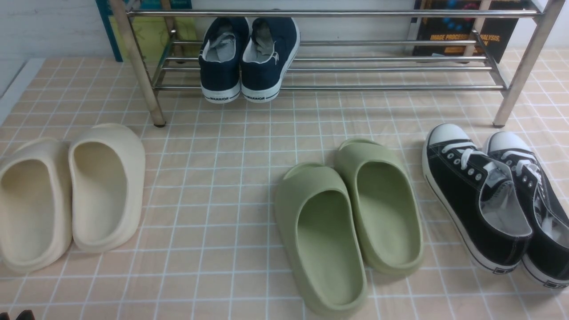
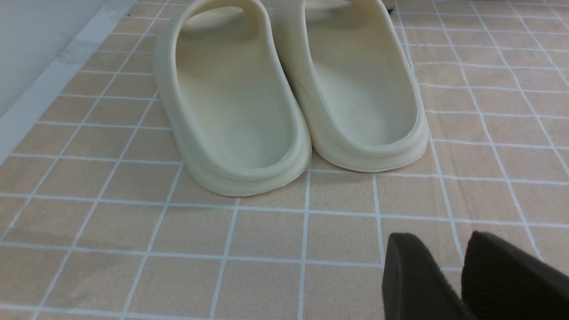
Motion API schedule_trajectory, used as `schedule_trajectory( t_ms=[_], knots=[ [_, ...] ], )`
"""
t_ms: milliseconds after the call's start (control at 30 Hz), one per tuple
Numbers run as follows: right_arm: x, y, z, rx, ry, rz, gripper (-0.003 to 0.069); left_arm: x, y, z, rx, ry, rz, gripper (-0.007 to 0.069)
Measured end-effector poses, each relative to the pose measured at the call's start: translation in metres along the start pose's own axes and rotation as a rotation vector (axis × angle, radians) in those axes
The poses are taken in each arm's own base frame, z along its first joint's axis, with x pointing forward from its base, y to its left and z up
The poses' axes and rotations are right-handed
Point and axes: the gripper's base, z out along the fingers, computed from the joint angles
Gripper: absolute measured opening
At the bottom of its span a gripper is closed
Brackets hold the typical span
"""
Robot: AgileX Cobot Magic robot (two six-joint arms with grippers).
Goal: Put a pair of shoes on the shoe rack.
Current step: Use the right arm to grab the shoe closest to it
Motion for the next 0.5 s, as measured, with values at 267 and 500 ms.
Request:
schedule_trajectory(
  t_ms=[267, 500],
  knots=[
    [-0.005, 0.008, -0.002, -0.005, -0.027, -0.34, 0.0237, 0.0, 0.0, 0.0, 0.0, 0.0, 0.0, 0.0218],
    [-0.031, 0.083, -0.008, 0.065, 0.065, -0.81, 0.002, 0.0, 0.0, 0.0, 0.0, 0.0, 0.0, 0.0218]
  ],
)
